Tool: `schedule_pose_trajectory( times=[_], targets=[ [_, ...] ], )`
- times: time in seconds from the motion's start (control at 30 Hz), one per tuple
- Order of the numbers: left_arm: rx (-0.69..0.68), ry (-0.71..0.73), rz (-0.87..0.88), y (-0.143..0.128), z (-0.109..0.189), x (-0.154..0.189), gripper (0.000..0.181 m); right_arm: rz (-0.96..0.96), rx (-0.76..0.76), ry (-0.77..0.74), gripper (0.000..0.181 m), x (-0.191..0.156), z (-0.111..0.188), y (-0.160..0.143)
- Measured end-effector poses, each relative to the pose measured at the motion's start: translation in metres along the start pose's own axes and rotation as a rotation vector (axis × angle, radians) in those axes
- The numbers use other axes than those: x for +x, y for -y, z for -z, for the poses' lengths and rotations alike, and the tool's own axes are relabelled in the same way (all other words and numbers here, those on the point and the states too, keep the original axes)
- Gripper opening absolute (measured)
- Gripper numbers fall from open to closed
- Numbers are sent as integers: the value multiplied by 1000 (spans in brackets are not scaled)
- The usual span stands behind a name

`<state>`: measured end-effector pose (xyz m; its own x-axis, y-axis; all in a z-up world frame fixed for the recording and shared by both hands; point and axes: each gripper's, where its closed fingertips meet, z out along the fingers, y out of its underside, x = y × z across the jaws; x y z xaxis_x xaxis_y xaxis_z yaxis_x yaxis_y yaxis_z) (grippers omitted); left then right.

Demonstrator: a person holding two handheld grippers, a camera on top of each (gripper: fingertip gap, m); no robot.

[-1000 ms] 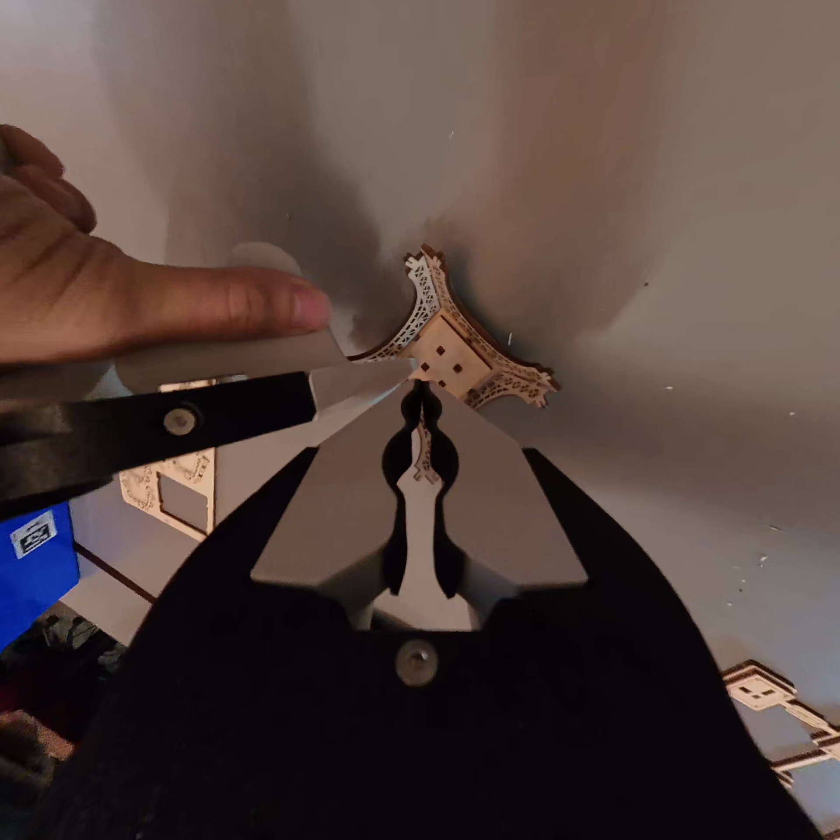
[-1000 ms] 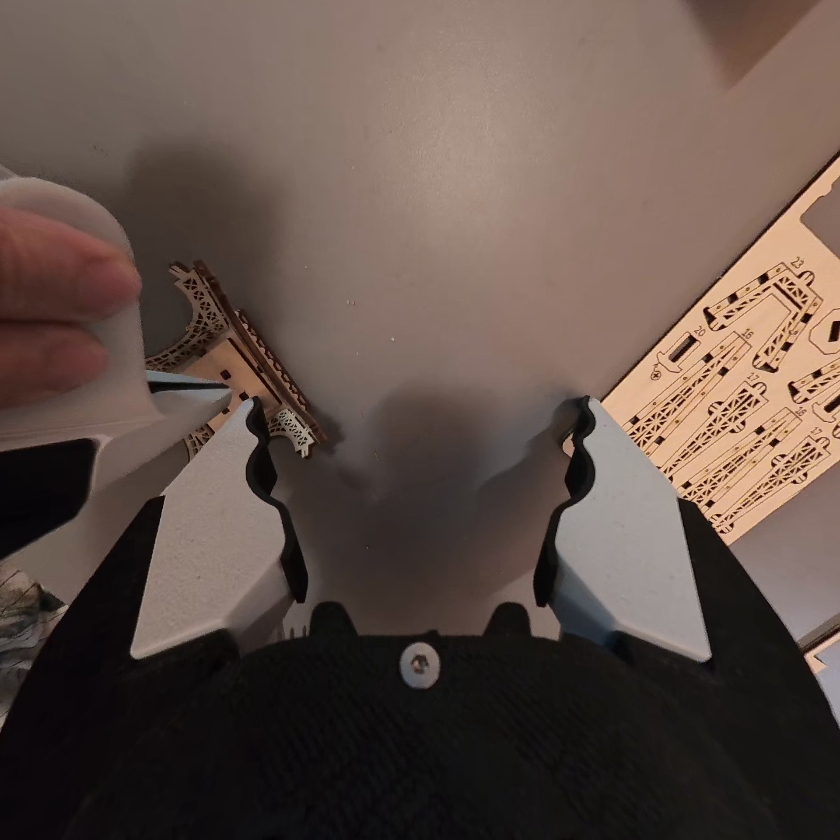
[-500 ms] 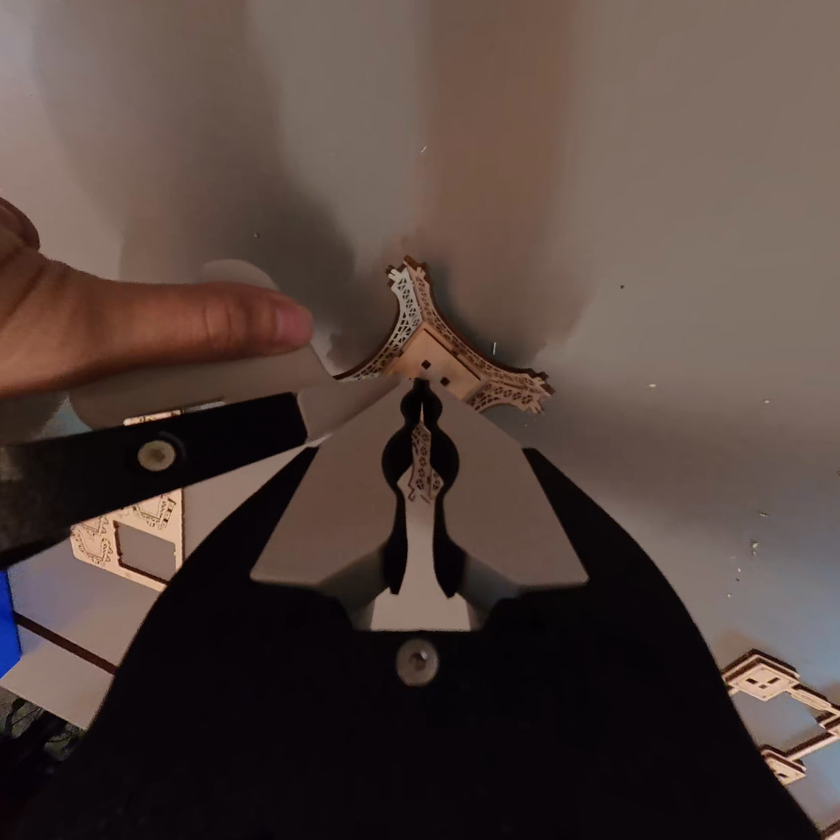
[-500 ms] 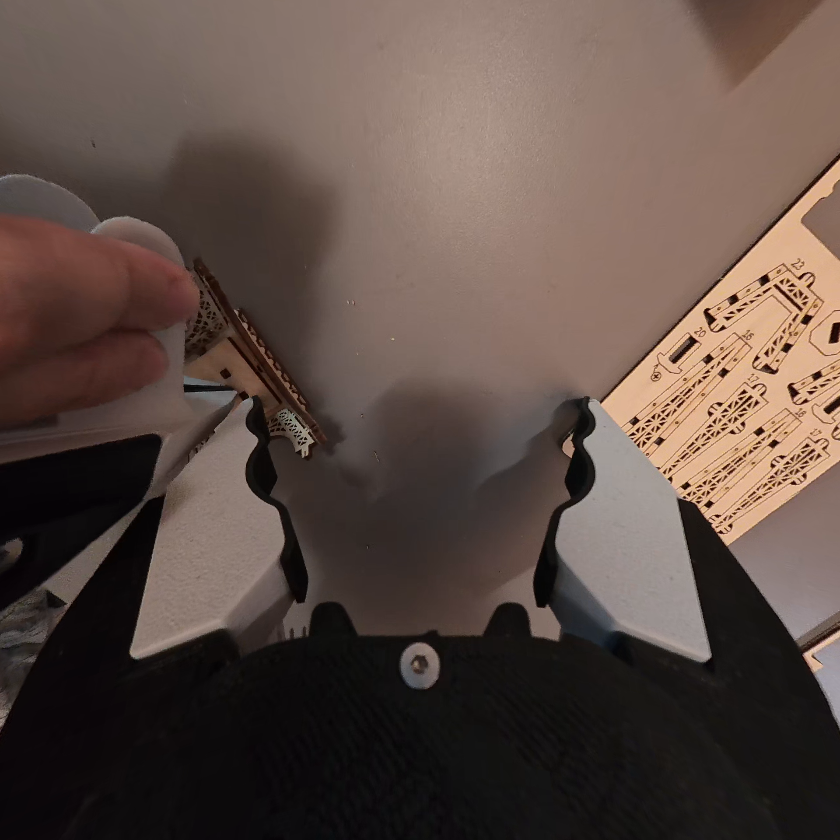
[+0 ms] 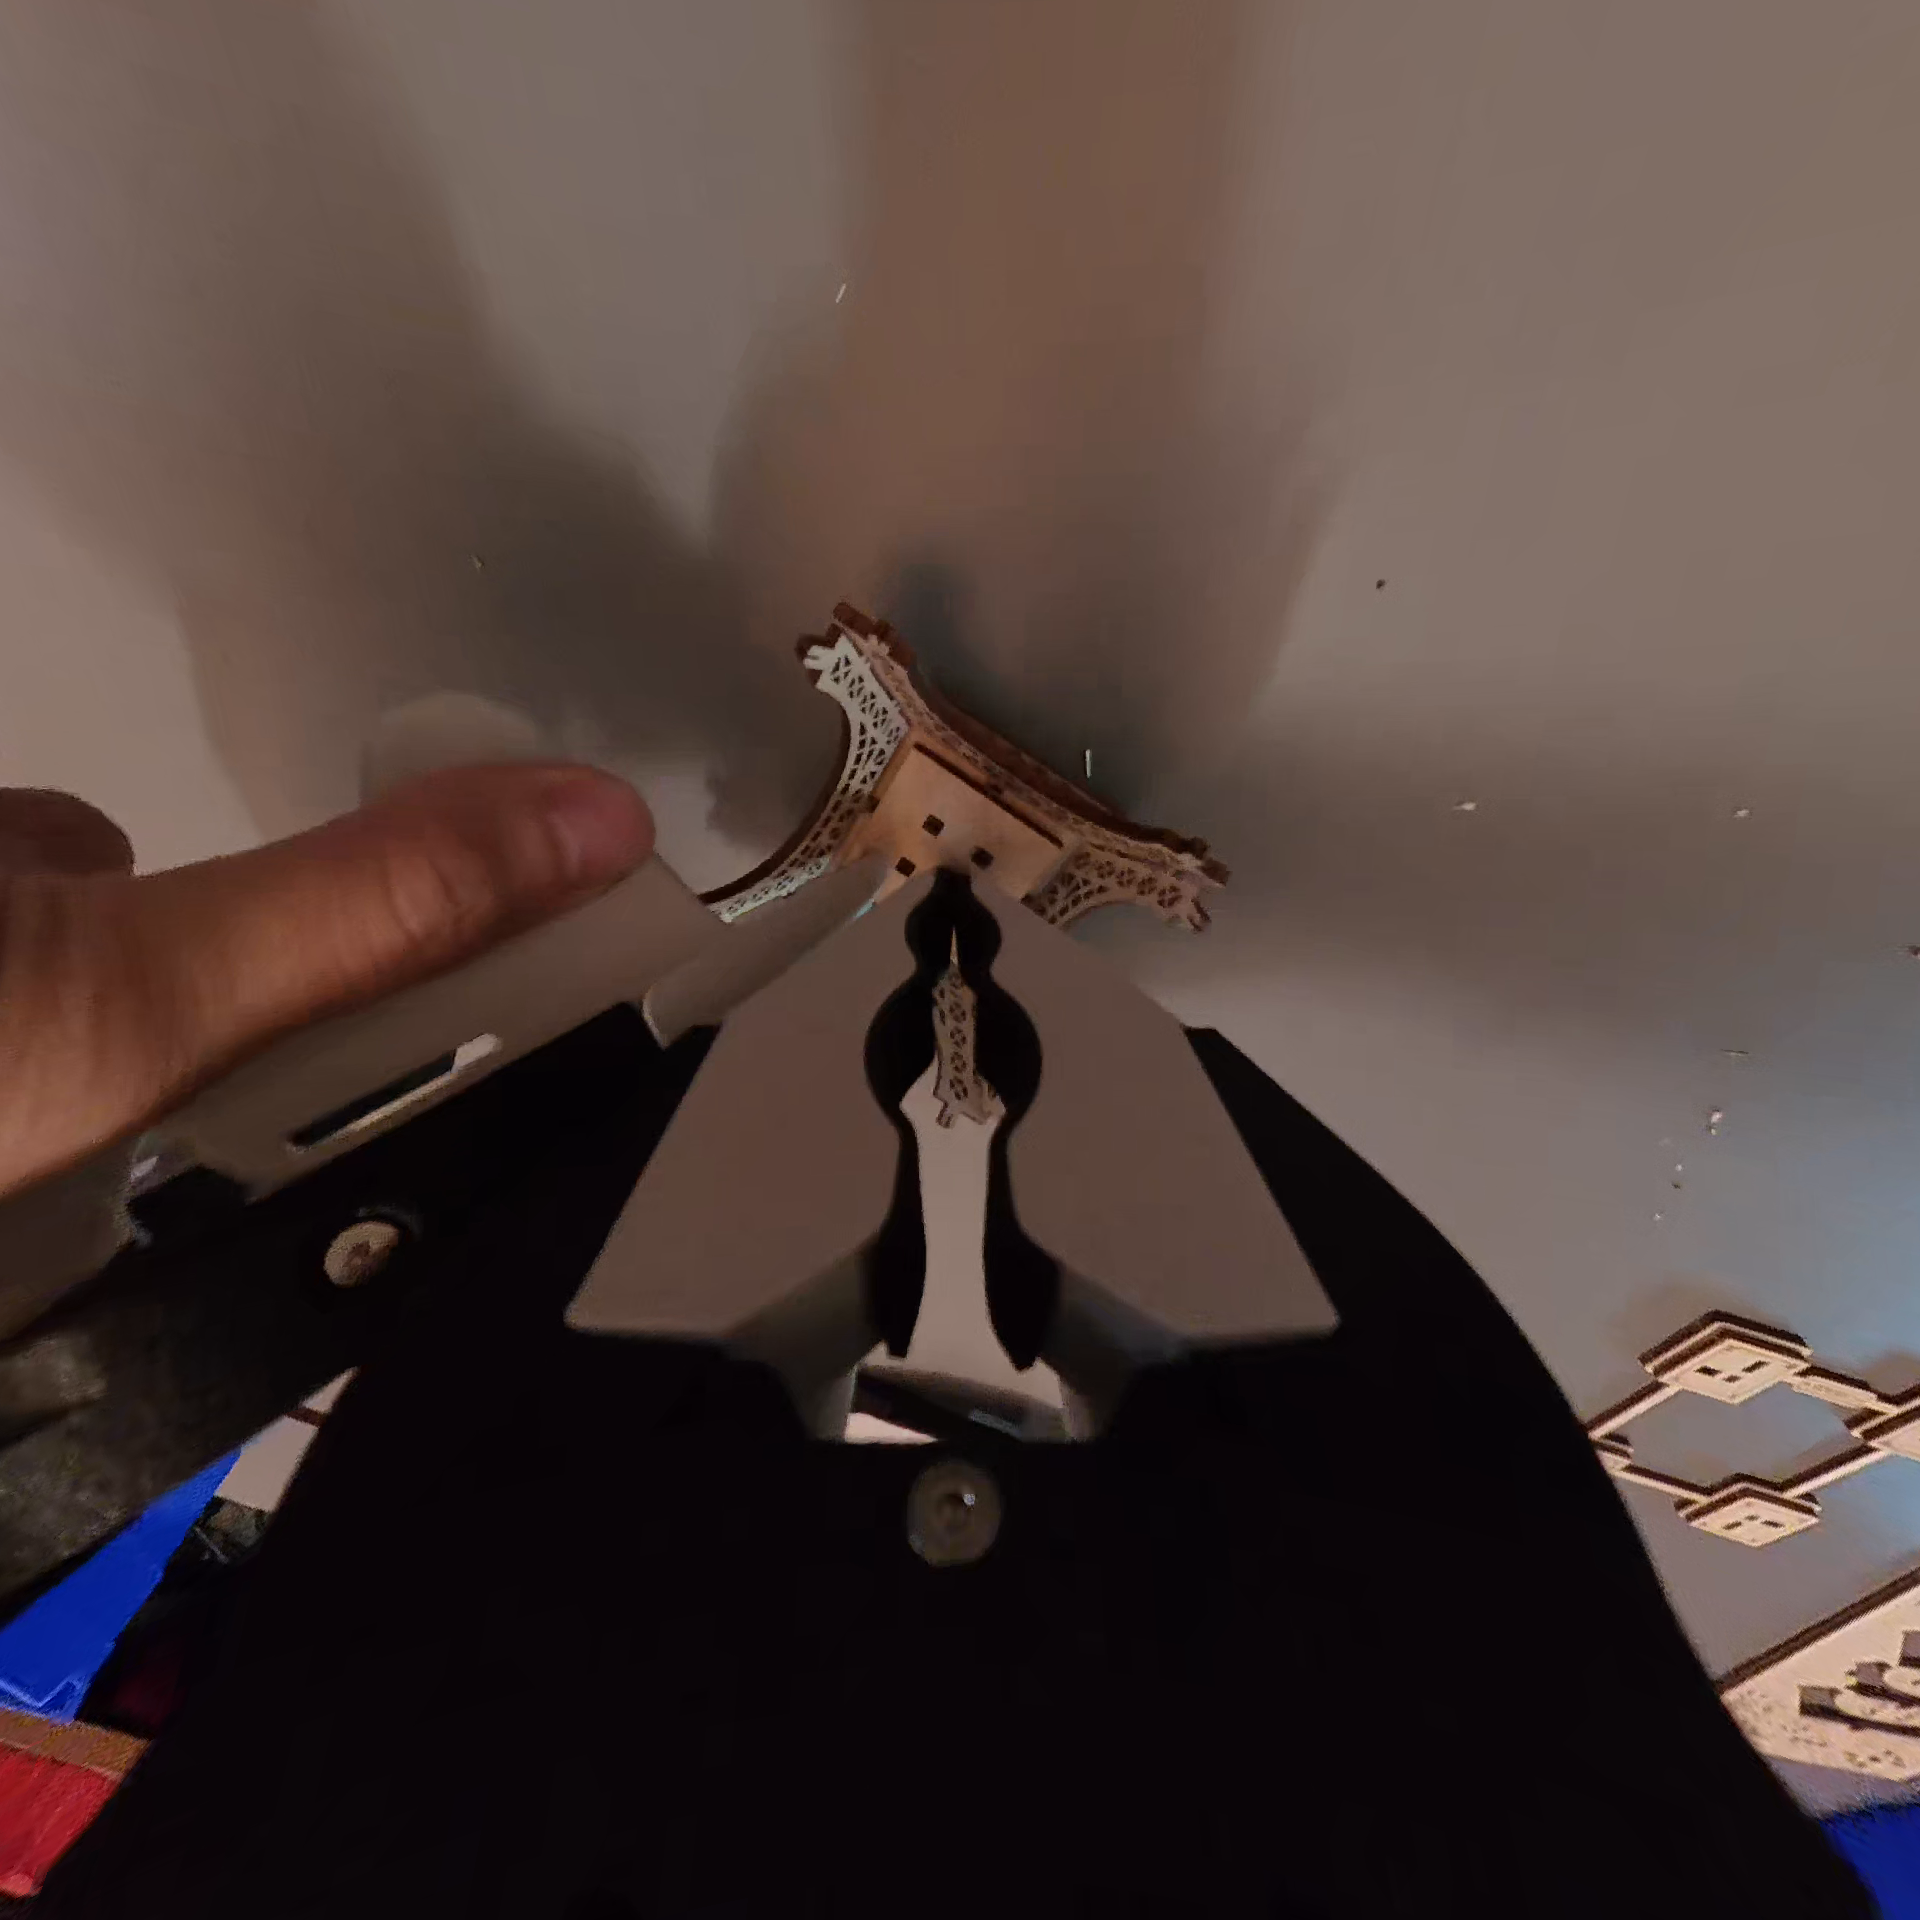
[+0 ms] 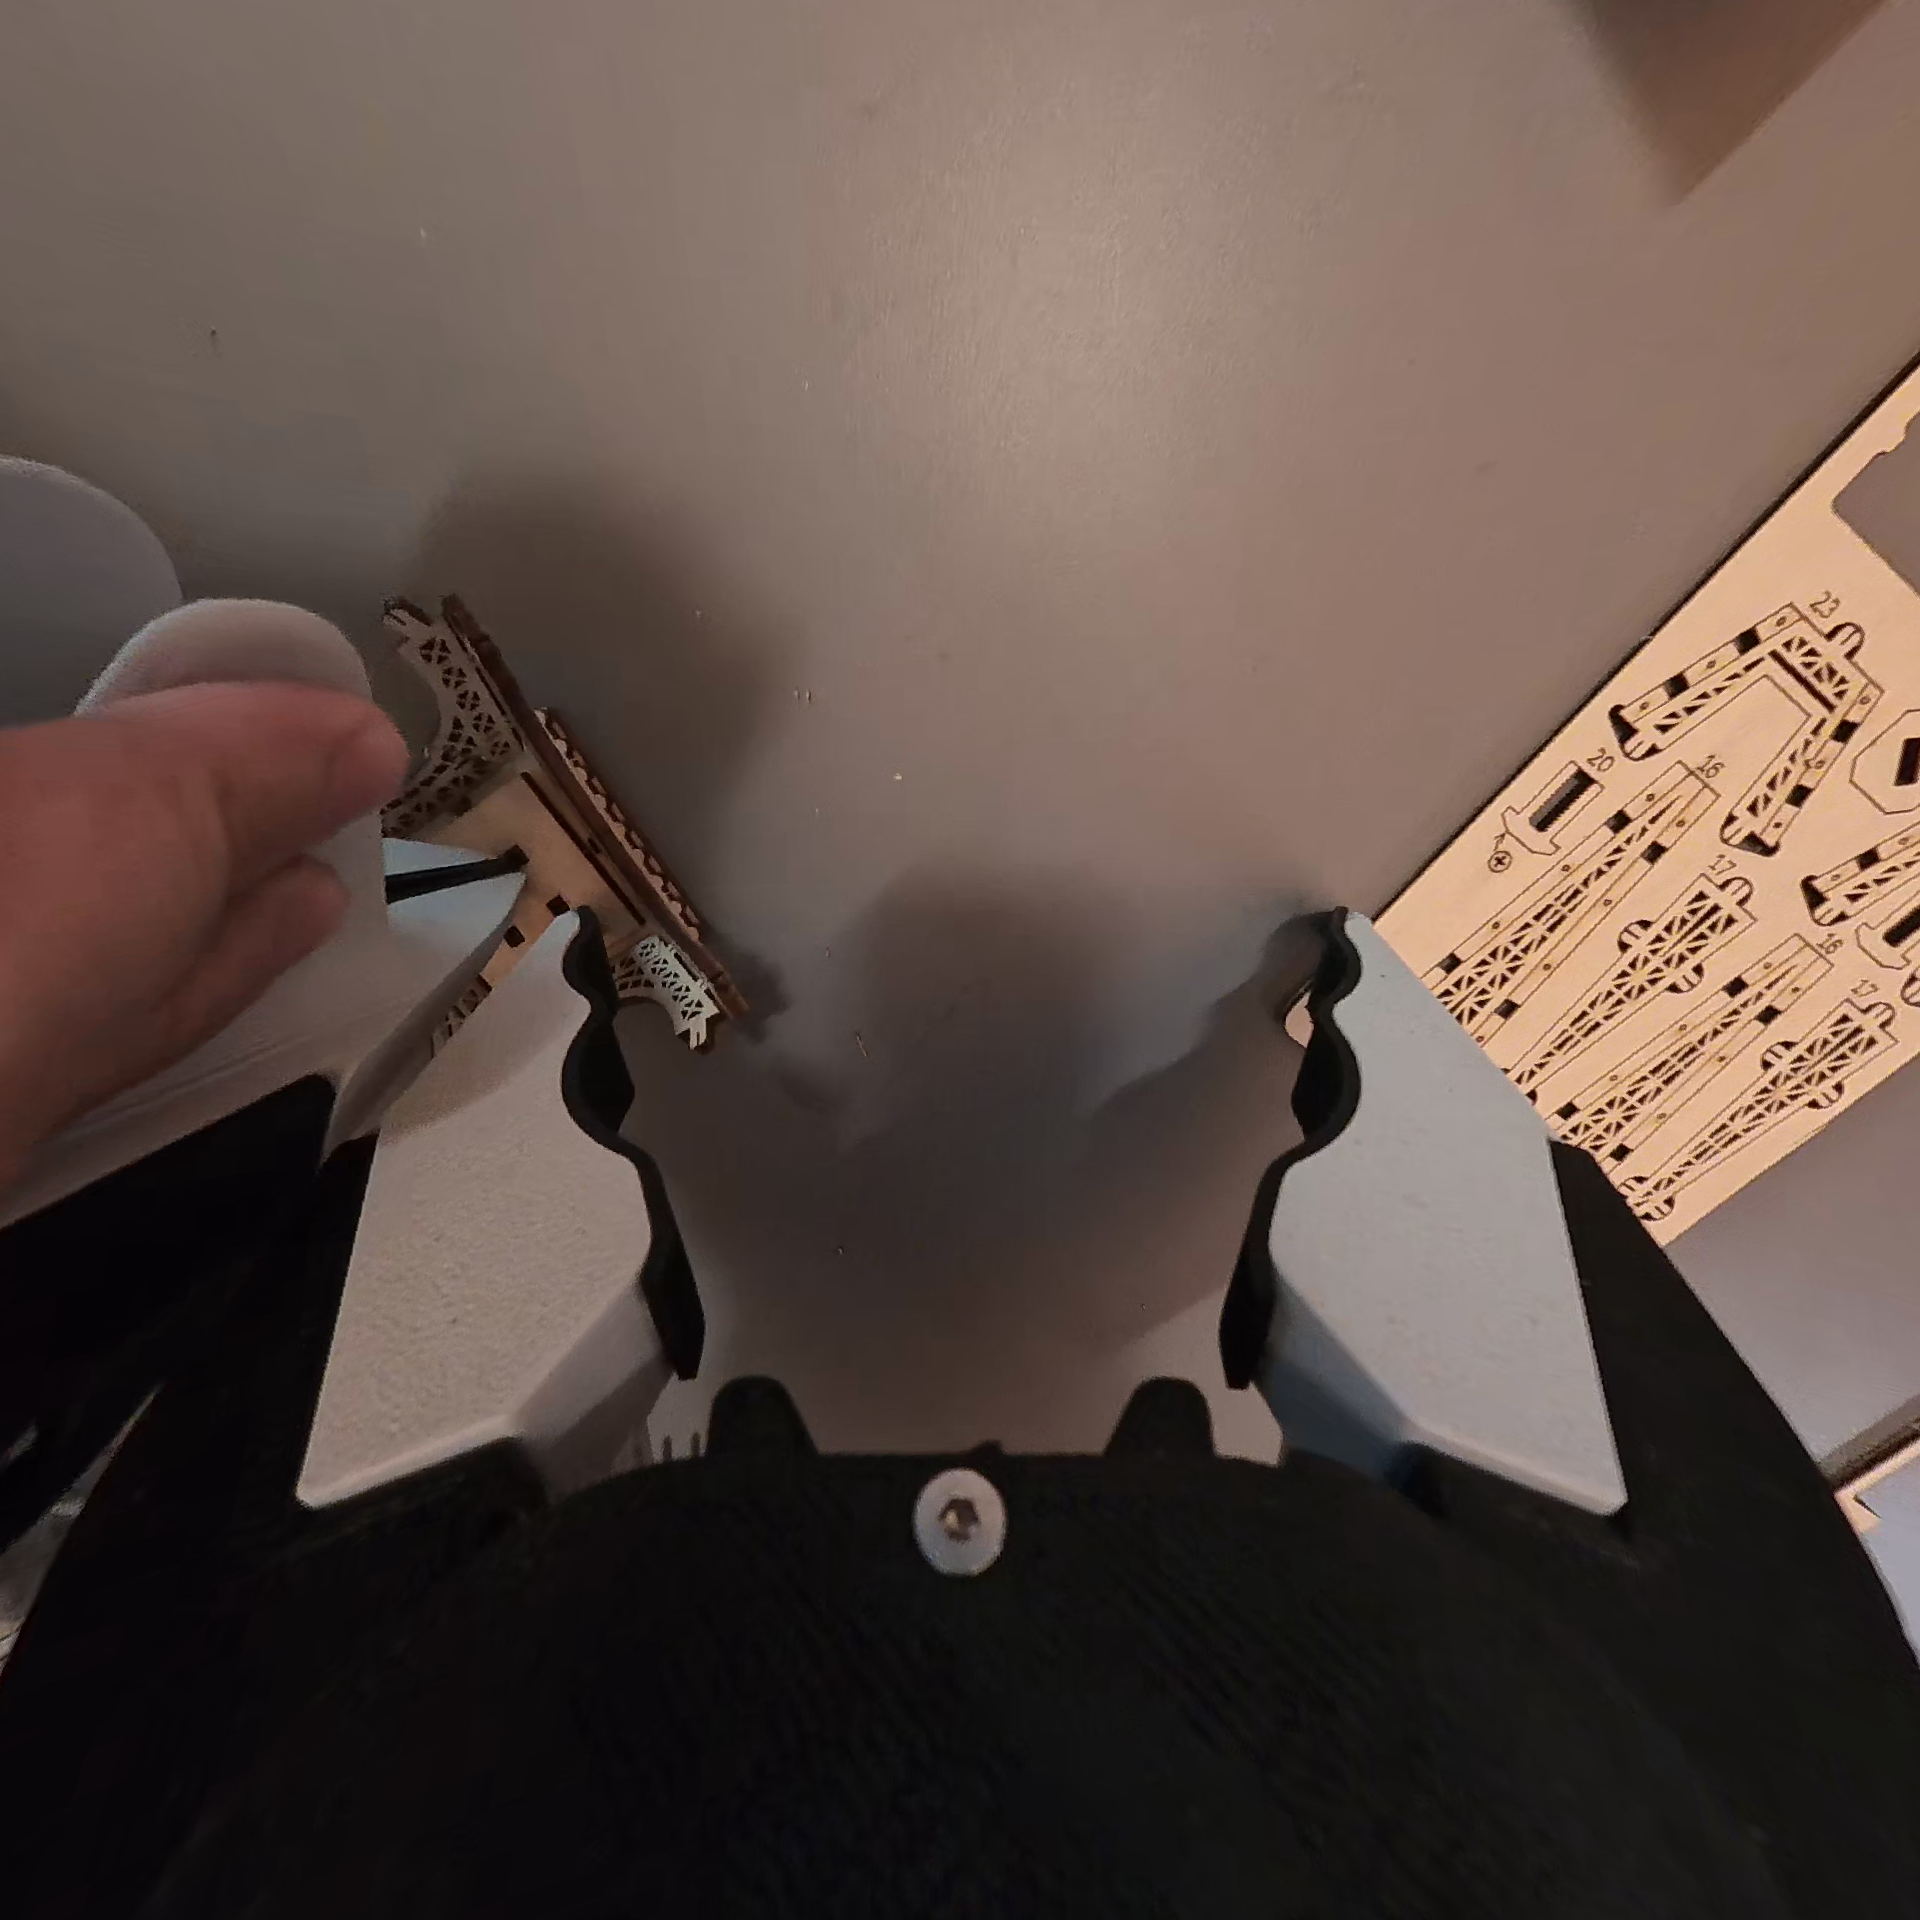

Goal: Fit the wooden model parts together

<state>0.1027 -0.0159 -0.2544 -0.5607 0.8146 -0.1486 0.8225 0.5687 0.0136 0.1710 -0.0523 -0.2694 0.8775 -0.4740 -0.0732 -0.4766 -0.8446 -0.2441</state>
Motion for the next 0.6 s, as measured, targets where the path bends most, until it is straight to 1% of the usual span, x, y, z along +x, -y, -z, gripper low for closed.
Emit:
schedule_pose_trajectory(
  times=[0.07, 0.13, 0.2, 0.33, 0.4, 0.5, 0.6],
  targets=[
    [-12, -15, 7, 0, 0, 0, 0, 0, 0, 0, 131, 0, 0, 0],
    [-27, -21, -24, 1, 0, 0, 0, 0, -2, 0, 131, 0, 0, 0],
    [-11, -39, -15, 1, 0, 0, 0, -3, -2, -1, 131, 0, 0, 0],
    [4, -30, 16, 0, 0, 0, 0, 2, 0, 0, 132, 0, 0, 0],
    [38, -22, 44, -1, 1, -1, 0, 4, -2, 0, 132, 0, 0, 0],
    [60, 46, 92, -7, 7, -4, 0, 4, 1, 1, 132, 0, 0, 0],
    [126, 22, 131, 1, 15, 8, 0, 6, 2, 1, 132, 0, 0, 1]
  ],
)
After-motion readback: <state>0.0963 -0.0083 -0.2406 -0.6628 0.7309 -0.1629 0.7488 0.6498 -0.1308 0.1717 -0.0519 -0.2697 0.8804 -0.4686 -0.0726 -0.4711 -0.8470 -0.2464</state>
